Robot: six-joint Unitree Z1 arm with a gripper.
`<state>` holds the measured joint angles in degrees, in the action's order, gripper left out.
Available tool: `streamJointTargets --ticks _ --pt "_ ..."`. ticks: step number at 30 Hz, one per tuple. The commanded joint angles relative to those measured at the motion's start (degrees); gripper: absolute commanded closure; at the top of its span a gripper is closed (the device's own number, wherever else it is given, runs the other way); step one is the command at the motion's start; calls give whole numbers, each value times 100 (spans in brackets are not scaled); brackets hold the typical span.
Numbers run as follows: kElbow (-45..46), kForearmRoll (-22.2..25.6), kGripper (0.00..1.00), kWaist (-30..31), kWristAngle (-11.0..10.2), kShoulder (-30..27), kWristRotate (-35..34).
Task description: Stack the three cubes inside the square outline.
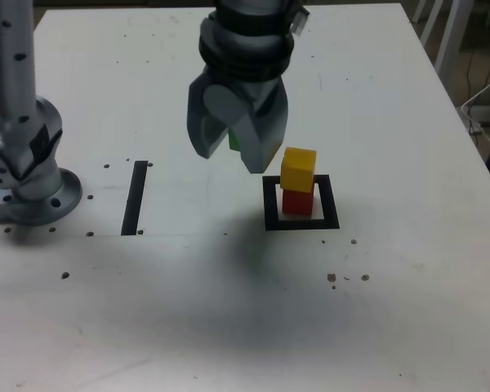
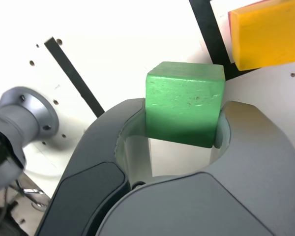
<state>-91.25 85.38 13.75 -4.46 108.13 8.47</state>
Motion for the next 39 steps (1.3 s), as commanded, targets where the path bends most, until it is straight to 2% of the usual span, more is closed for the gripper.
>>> streamJointTargets --ticks 1,6,17,28,39 --pt "-125 54 74 -4 80 124 -205" --pt "-270 59 74 -4 134 291 -445" --pt "-638 22 74 -4 -15 553 -674" --pt "-901 20 74 -4 -51 781 -698" --pt "-1005 -16 74 -20 -180 875 -698"
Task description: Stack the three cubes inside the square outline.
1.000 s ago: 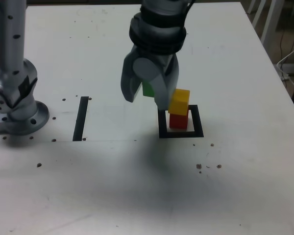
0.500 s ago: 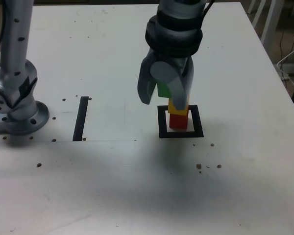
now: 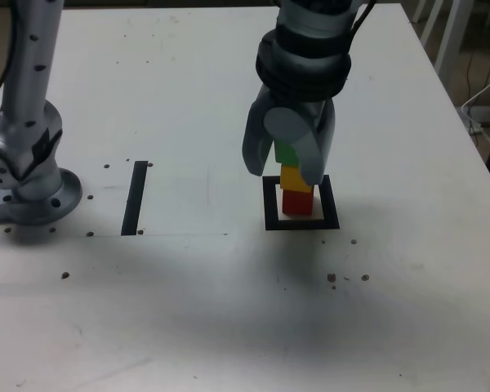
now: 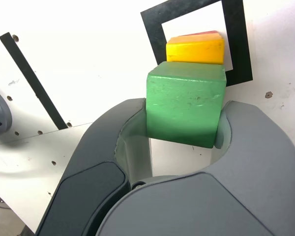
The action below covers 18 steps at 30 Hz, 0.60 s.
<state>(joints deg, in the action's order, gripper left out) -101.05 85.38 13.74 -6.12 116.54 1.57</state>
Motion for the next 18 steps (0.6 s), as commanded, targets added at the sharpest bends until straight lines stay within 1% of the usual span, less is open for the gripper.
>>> streamJointTargets --ticks 1,9,10,11,12,13,14,15,16,17,18 --pt "-25 -20 74 -24 -15 41 -8" --pt "-34 -85 74 -38 -25 96 -8" --pt "-34 -96 73 -38 -29 102 -8" --pt "-34 -106 70 -39 -35 106 -7" --pt "-32 -120 64 -41 -38 109 -3" --pt "-29 -134 56 -42 -42 113 4" --pt "-25 -147 47 -45 -46 116 12" --pt "-18 -160 33 -48 -49 120 22" --pt "-13 -169 22 -50 -49 121 30" --pt "-7 -176 14 -53 -48 122 38" --pt "0 -182 8 -54 -46 123 45"
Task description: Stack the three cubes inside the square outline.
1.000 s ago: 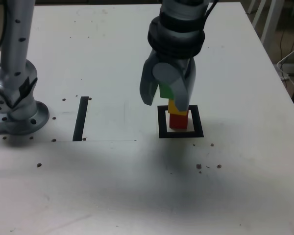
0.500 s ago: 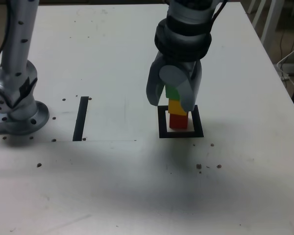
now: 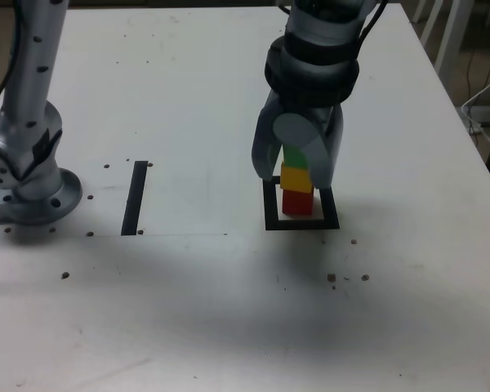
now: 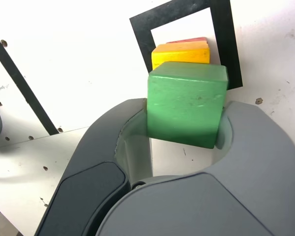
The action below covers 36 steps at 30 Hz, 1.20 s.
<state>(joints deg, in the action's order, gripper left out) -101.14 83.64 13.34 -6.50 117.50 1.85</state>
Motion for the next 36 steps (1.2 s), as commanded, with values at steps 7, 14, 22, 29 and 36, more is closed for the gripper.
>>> streamJointTargets --ticks 7,14,22,29,36 --pt "56 -23 1 -23 5 27 29" --pt "90 -12 1 -33 -33 -30 35" --pt "256 92 1 -33 -320 -512 -8" --pt "791 86 1 -89 -375 -1020 -120" --pt "1638 36 1 -131 -351 -1647 -255"
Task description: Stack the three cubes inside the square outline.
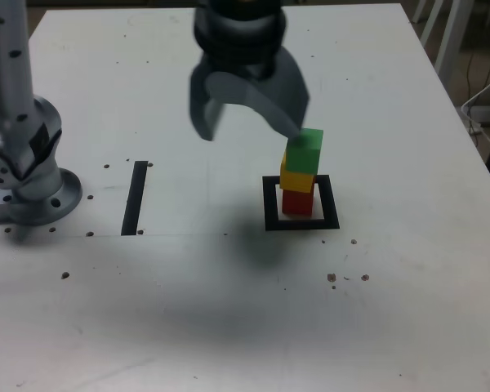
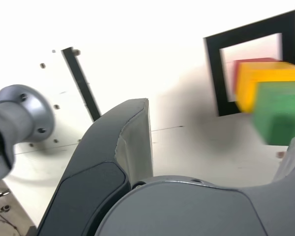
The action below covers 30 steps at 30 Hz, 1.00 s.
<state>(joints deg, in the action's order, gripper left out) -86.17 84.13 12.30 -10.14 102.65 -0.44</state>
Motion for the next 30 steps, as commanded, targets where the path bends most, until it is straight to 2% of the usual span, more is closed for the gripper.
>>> streamJointTargets --ticks 1,9,15,22,30 --pt "281 -36 1 -44 21 -260 -40" --pt "1740 -571 1 -436 125 -1064 -80" --pt "2847 -1121 1 -718 245 -1455 -80" --pt "3755 -1651 1 -824 478 -1629 -80" --pt "4135 -2085 1 -825 633 -1566 -80"
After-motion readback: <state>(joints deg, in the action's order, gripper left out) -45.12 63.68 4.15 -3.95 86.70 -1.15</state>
